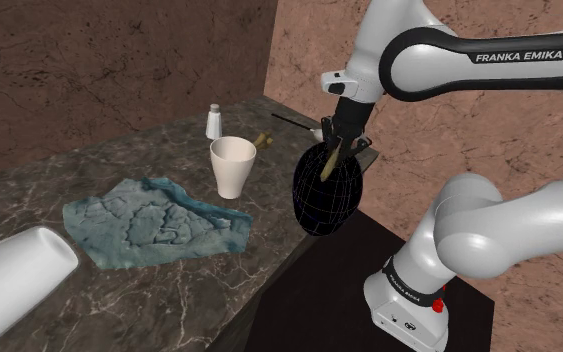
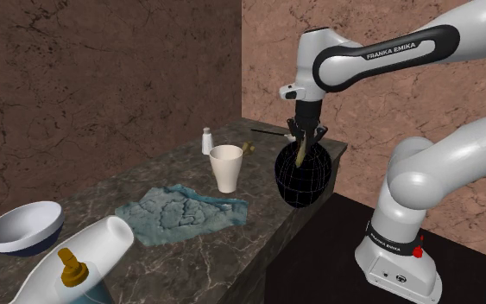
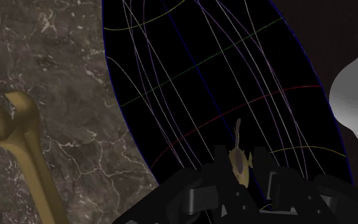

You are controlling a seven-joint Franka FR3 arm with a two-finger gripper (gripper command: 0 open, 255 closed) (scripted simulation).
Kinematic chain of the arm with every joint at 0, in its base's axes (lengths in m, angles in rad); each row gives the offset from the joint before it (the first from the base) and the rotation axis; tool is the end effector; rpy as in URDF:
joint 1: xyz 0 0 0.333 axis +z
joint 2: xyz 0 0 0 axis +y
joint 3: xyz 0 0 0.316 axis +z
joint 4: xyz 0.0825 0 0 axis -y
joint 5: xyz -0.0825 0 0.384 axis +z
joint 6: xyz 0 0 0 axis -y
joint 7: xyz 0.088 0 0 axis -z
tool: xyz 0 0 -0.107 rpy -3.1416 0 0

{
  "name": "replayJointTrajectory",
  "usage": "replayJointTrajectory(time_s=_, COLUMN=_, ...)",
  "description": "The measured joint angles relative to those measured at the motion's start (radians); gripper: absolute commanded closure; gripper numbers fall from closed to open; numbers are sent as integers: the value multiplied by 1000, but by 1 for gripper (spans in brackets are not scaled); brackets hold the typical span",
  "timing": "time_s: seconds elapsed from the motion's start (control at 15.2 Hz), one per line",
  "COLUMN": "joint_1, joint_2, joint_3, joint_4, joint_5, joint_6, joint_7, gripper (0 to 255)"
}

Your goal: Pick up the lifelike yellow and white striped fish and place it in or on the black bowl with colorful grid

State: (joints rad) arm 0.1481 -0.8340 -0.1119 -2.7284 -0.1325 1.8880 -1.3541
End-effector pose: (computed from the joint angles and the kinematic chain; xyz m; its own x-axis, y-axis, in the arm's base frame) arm 0.3002 0.0020 0.4534 0.1014 0.9939 -0.0436 0.9948 -0.1015 0.0007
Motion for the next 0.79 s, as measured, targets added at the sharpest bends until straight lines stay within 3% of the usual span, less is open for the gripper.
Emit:
replayJointTrajectory(time_s=0.26, joint_1=0, joint_2=1, joint_3=0, joint_4=-1, joint_5=0, joint_6=2, joint_7=0, gripper=255)
replayJointTrajectory(time_s=0.33, joint_1=0, joint_2=1, joint_3=0, joint_4=-1, joint_5=0, joint_6=2, joint_7=0, gripper=0)
replayJointTrajectory(time_s=0.79, joint_1=0, joint_2=-3, joint_3=1, joint_4=15, joint_5=1, joint_6=-17, joint_7=-1, gripper=0)
